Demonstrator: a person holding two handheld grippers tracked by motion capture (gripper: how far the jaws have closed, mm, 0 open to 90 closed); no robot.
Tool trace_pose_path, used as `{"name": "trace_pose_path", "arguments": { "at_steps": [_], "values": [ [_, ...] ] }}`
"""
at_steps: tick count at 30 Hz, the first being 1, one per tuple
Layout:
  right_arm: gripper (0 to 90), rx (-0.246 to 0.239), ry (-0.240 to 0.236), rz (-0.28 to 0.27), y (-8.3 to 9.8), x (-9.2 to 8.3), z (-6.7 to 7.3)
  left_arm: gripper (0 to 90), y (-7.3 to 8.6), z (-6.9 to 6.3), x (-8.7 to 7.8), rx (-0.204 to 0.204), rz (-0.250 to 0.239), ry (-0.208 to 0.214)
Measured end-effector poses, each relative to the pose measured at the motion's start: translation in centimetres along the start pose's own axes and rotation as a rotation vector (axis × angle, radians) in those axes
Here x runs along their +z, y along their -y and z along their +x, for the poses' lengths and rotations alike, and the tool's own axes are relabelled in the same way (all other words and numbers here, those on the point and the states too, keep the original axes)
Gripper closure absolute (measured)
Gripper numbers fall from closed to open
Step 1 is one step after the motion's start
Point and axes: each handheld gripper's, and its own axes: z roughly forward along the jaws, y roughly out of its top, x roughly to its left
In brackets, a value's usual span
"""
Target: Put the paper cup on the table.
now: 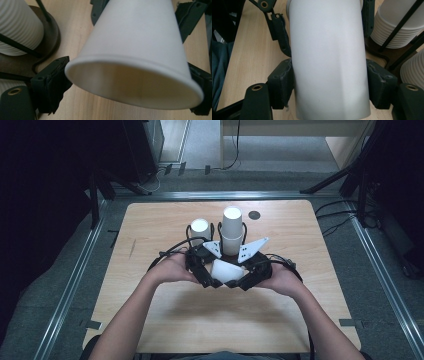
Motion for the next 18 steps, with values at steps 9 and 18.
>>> {"name": "trace_pose_path", "arguments": {
  "at_steps": [9,18],
  "values": [
    [30.9,0.016,0.012,-0.047,0.1,-1.0,-0.2,8.7,0.6,0.3,-1.2,-0.027,-0.108,0.002],
    [30.8,0.019,0.018,-0.067,0.3,-1.6,-0.4,8.7,1.8,0.4,-2.2,-0.063,-0.169,-0.006]
  ]
}}
